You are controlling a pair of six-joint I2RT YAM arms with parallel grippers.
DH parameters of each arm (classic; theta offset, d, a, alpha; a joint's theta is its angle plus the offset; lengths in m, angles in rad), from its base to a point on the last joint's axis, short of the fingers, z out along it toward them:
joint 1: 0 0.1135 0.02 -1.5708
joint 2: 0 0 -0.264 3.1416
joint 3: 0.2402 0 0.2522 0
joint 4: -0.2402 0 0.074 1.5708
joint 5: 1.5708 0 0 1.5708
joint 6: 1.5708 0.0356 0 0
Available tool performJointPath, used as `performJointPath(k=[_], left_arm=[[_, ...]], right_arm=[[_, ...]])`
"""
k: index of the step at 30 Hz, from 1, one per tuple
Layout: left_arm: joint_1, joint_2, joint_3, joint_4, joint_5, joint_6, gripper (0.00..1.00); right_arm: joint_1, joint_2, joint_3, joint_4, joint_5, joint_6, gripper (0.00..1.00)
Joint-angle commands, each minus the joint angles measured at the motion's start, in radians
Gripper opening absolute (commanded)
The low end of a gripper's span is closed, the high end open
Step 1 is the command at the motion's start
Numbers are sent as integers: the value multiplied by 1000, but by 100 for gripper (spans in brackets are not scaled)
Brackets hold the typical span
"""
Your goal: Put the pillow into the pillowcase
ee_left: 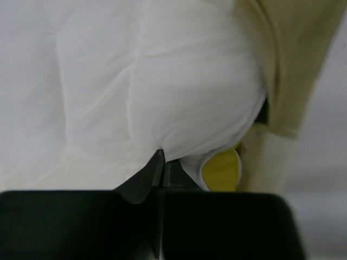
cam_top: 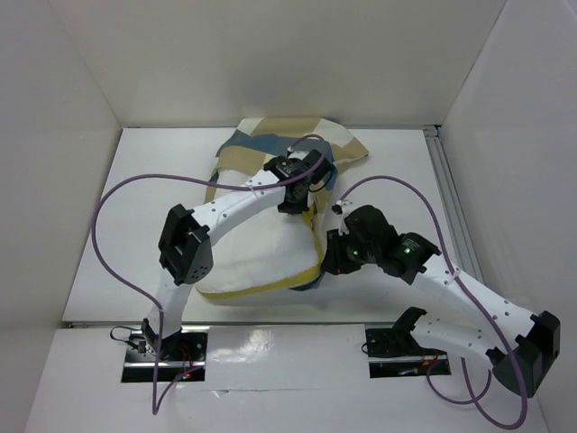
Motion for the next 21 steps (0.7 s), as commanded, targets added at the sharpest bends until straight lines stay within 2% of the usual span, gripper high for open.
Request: performJointPath(k=[1, 3, 4, 5, 6, 8, 10, 13, 14, 16, 19, 20, 21], left_arm=[[9, -25, 3, 12, 0, 26, 20], [9, -45, 3, 12, 12, 62, 49], [9, -59, 3, 12, 12, 75, 65], [9, -76, 3, -3, 12, 75, 86], [9, -93, 3, -19, -1, 99, 90], [26, -154, 3, -28, -11, 113, 91], [59, -232, -23, -37, -21, 133, 87], [176, -307, -122, -11, 0, 153, 81], [254, -350, -193, 22, 38, 170, 81], [322, -392, -273, 64, 77, 199, 79], [428, -450, -418, 151, 108, 213, 80], [451, -450, -452, 174, 118, 213, 80], [475, -462, -483, 196, 147, 213, 79]], right_arm=[[-10, -18, 81, -123, 126, 17, 71], [-22, -18, 125, -138, 195, 26, 83], [-36, -9, 144, -162, 218, 26, 83], [-45, -9, 162, -171, 241, 41, 83], [-69, 0, 196, -171, 270, 41, 83], [-99, 31, 222, -162, 260, 41, 83], [-149, 64, 234, -96, 208, 14, 82], [-172, 173, 234, -6, 104, 3, 86], [-162, 236, 234, 58, 87, 3, 88], [-130, 301, 234, 119, 61, 27, 93], [-67, 403, 234, 229, 51, 50, 93], [-53, 423, 234, 270, 51, 63, 82], [-41, 442, 225, 292, 51, 63, 77]])
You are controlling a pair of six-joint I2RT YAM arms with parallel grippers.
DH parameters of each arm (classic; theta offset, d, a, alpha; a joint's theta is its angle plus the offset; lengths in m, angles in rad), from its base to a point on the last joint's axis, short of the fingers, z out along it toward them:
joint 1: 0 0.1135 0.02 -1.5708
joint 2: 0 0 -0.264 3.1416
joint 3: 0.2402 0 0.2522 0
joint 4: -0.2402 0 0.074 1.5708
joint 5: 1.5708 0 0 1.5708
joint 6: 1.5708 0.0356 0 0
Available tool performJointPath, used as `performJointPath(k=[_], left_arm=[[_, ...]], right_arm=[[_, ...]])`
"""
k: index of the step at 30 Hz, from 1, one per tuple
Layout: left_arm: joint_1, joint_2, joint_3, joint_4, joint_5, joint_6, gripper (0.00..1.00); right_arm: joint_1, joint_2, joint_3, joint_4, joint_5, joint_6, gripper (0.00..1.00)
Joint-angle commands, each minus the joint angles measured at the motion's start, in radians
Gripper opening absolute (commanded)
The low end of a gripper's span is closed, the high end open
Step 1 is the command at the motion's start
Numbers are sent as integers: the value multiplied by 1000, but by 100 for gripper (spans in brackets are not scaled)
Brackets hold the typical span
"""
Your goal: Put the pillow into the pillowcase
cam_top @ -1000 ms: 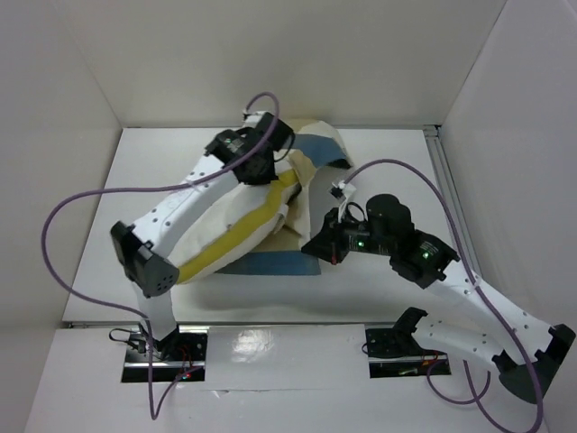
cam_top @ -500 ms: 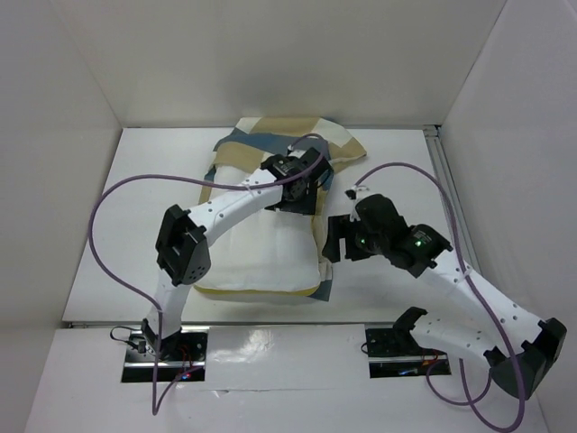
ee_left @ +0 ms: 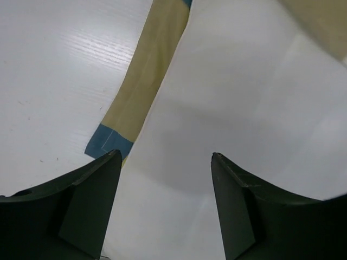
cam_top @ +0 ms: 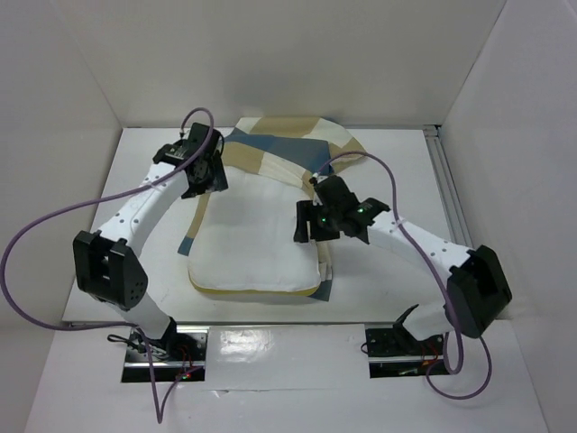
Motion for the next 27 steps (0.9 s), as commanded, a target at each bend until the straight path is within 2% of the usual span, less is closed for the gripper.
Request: performJointPath(k=[1, 2, 4, 7, 9, 13, 15, 17, 18, 19, 20, 21, 22, 24, 25, 27], left_arm=[[59, -8, -135, 121, 99, 36, 79], [71, -8, -168, 150, 118, 49, 79], [80, 16, -232, 167, 146, 49, 77], [50, 65, -295, 193, 201, 49, 73], [18, 66, -320, 231, 252, 40, 68], [-97, -11, -368, 316, 466, 6, 66], [-174, -43, -369, 325, 501, 6, 72], [-190, -92, -345, 286, 469, 6, 77], [-174, -109, -345, 269, 453, 6, 78], [-151, -129, -345, 256, 444, 6, 79], [-89, -152, -361, 256, 444, 6, 79], [-25, -196, -395, 256, 410, 6, 81], [-24, -218, -395, 256, 410, -11, 81], [68, -252, -456, 256, 410, -26, 81], [115, -281, -504, 277, 431, -48, 81], [152, -304, -548, 302, 441, -72, 81]], right_arm=[[54, 56, -13, 188, -26, 43, 66], [54, 75, -23, 200, -26, 52, 47], [54, 109, -43, 214, -26, 53, 25], [25, 130, -52, 172, 26, 63, 0], [-30, 92, -61, 130, 79, 51, 0], [-193, 24, -52, 21, 171, -1, 0], [-289, -9, -41, -14, 191, -45, 0], [-334, -32, -8, -43, 191, -93, 0], [-348, -32, 11, -52, 191, -107, 32], [-348, -43, 29, -65, 182, -116, 53], [-348, -43, 51, -65, 182, -116, 68], [-318, -57, 87, -48, 182, -125, 88], [-295, -66, 109, -48, 182, -125, 93], [-230, -48, 176, -17, 194, -125, 100], [-148, -31, 199, 10, 194, -125, 100], [-62, 62, 268, 39, 205, -139, 100]])
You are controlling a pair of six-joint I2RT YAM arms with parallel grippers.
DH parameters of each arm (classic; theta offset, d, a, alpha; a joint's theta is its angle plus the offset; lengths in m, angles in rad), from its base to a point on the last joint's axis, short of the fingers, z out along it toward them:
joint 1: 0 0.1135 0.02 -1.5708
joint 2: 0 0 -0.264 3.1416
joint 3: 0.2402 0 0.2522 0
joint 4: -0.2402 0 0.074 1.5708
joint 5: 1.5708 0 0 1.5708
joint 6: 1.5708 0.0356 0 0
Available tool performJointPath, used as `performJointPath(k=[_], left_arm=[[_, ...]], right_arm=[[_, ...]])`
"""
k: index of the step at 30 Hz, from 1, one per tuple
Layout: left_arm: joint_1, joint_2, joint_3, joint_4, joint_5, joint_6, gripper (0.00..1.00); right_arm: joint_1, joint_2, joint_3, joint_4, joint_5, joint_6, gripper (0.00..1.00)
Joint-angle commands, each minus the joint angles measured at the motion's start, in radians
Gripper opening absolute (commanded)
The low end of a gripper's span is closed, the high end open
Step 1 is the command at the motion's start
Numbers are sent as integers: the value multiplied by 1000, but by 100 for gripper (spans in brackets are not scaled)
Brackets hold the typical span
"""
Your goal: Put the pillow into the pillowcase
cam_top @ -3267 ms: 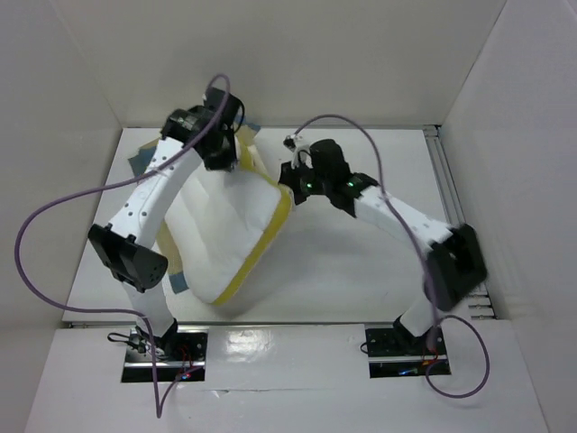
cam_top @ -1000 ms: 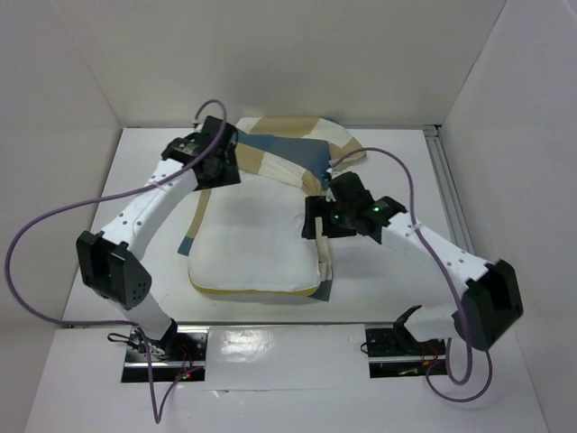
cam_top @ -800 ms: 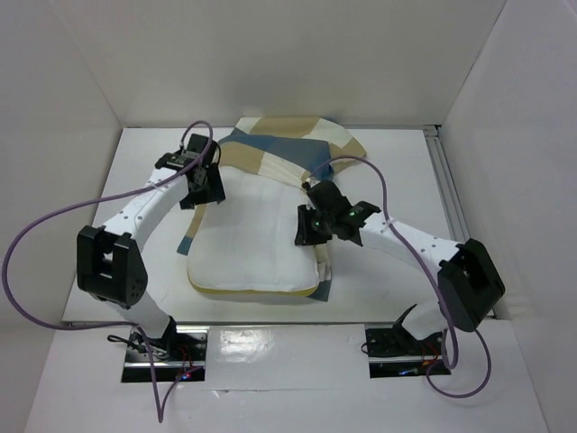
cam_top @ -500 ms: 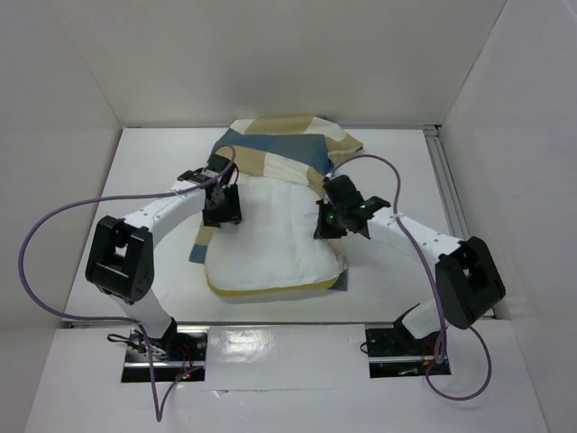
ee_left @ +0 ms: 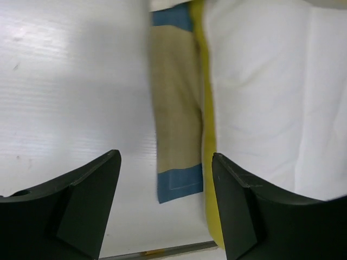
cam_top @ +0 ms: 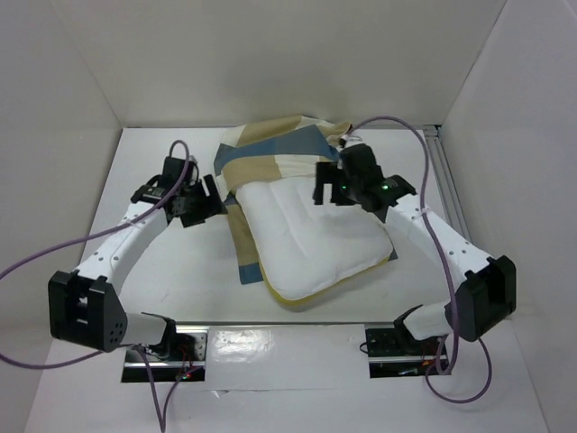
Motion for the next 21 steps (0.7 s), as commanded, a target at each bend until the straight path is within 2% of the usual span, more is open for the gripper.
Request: performJointPath(k=[1, 5, 7, 9, 10, 11, 12, 14, 15, 16, 18, 20, 21], left_arm=[[62, -47, -95, 28, 28, -76, 81], [117, -91, -184, 77, 65, -85, 81], [128, -105, -227, 100, 103, -85, 81], [139, -116, -270, 138, 146, -85, 81], [139, -128, -292, 157, 160, -85, 81], [139, -143, -315, 183, 175, -100, 81], [139, -162, -341, 212, 206, -101, 81], [139, -223, -414, 304, 231, -116, 81], [139, -240, -433, 331, 244, -116, 82], [129, -251, -460, 353, 257, -116, 82], [108, -251, -473, 404, 266, -116, 89], [84, -213, -462, 422, 266, -82, 94], [83, -174, -452, 422, 266, -82, 94]], right_arm=[[206, 109, 139, 73, 22, -36, 100], [379, 379, 326, 30, 132, -71, 100], [409, 530, 419, 10, 180, -85, 100], [420, 613, 456, 10, 189, -85, 100], [408, 681, 479, 10, 189, -85, 97], [399, 709, 492, 10, 177, -85, 87], [390, 729, 508, -1, 160, -75, 66], [390, 703, 512, -10, 125, -85, 12], [380, 668, 492, 34, 105, -85, 0], [380, 582, 466, 59, 78, -117, 0], [327, 501, 385, 134, -81, -128, 0], [272, 415, 340, 145, -224, -128, 0], [271, 395, 329, 145, -241, -128, 0]])
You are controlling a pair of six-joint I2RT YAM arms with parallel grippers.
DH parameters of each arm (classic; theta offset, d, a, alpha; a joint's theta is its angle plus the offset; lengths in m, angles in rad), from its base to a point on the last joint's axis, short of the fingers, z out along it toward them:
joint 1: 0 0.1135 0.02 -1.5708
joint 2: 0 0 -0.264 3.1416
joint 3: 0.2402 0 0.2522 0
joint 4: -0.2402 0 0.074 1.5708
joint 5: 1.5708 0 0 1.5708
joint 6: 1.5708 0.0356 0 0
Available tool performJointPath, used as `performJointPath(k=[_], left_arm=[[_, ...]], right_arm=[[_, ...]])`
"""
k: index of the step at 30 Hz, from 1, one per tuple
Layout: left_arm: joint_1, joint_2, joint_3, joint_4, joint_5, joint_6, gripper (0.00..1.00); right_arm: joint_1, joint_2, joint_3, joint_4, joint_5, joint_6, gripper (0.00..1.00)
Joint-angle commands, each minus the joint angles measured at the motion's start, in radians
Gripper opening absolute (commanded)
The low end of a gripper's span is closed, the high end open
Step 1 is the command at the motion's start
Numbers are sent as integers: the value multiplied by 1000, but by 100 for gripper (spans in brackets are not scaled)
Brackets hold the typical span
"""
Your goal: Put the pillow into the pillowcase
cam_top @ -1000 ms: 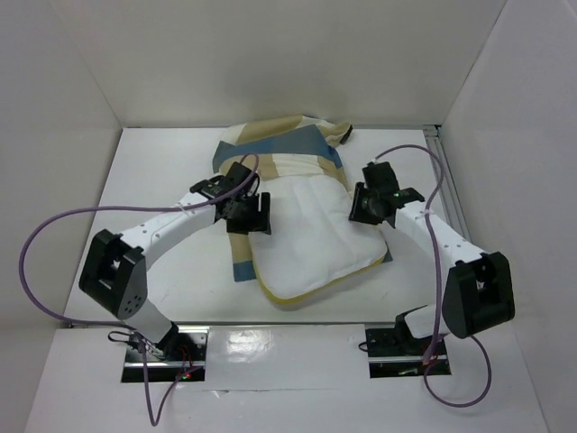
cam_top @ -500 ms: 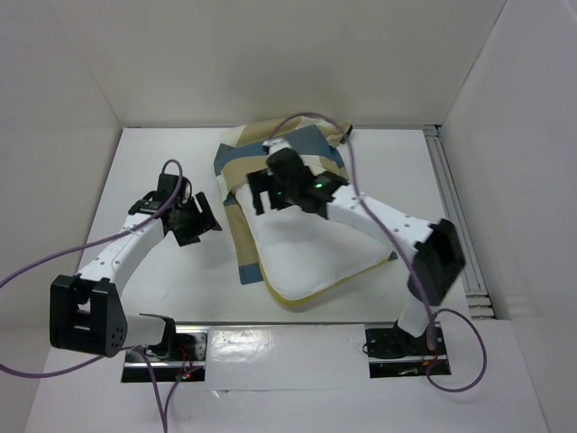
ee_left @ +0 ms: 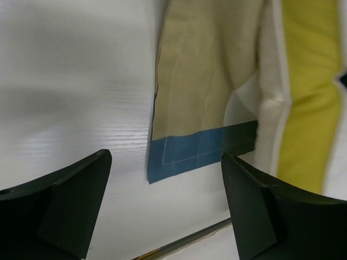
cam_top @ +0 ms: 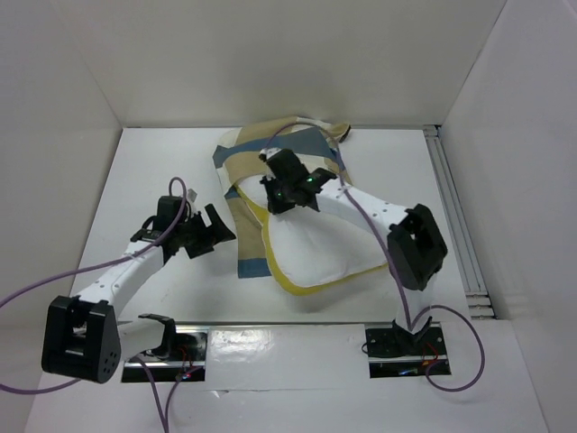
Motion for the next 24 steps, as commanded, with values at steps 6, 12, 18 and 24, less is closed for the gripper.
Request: performJointPath(k=[6, 12, 18, 24], left_arm=[[-71, 131, 43, 187, 44, 26, 98], [-115, 151, 43, 314, 38, 36, 100], [-126, 117, -41, 509, -32, 72, 98], [-116, 175, -157, 933, 108, 89, 98]], right_arm=[[-79, -255, -97, 41, -277, -18, 0], [-110, -303, -142, 52, -330, -7, 0], [-128, -323, -142, 52, -359, -7, 0], [-156, -323, -151, 41, -399, -16, 0]])
